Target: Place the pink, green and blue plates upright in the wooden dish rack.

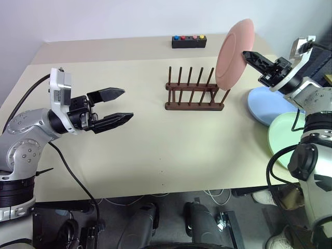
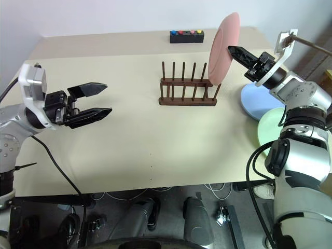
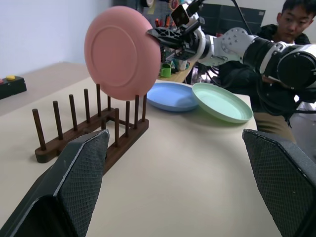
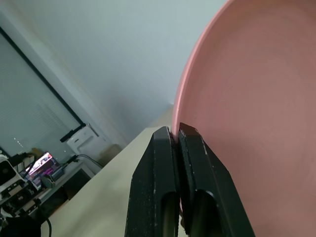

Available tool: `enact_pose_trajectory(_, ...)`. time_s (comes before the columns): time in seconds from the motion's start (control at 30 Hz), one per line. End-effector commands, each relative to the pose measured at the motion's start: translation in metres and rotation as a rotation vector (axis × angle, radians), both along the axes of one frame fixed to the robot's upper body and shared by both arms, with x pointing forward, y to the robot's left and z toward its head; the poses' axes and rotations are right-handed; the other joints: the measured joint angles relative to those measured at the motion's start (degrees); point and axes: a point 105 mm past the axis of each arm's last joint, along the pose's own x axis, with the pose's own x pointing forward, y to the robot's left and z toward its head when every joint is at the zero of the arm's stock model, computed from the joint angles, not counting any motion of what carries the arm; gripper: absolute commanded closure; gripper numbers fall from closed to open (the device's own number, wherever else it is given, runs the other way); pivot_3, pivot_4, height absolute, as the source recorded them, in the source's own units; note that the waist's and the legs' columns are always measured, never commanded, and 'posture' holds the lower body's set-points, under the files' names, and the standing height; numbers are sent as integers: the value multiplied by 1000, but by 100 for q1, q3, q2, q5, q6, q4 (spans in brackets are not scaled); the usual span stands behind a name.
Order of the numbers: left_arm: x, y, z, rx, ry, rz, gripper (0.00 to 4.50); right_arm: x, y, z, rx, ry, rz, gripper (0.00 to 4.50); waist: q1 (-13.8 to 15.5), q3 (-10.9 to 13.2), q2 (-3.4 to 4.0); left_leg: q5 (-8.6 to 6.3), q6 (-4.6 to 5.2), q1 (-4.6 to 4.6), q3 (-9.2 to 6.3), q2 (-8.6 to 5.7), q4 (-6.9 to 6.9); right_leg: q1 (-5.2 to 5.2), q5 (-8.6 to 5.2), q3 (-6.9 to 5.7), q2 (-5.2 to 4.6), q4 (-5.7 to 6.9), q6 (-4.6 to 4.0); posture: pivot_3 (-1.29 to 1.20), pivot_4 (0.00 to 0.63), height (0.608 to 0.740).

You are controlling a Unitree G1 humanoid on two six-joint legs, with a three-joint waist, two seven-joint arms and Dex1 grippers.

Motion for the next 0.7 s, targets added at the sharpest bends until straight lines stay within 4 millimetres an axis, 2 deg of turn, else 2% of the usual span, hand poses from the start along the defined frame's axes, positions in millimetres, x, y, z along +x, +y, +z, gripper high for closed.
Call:
enact_pose_trajectory(0.03,-3,3,11,-5,-59,7,23,-7,-7,17,-27,-73,-11,4500,0,0,0,0,0,0,0,0,0,0,0,0,0,0,0,0,150,740)
enact_pose_trajectory(0.23,-3,2,10,1,-61,7,23,-4,-6,0,-46,-33,-21,4500,0,0,0,0,0,0,0,0,1,0,0,0,0,0,0,0,150,740)
enact_pose_trajectory(0.33,-3,2,10,5,-62,9,0,-4,-4,-3,-46,-22,-8,3628,0,0,0,0,0,0,0,0,1,0,0,0,0,0,0,0,150,740)
enact_pose_trajectory(0.57,-3,2,10,5,-63,14,0,-4,-6,-5,-72,-32,-24,146,-5,0,0,0,0,0,0,0,2,0,0,0,0,1,0,0,150,740)
enact_pose_trajectory(0.7,-3,2,9,3,-60,13,0,-3,-8,0,-112,-74,-59,60,-7,0,0,0,-1,0,0,0,2,0,1,0,0,1,0,0,150,740)
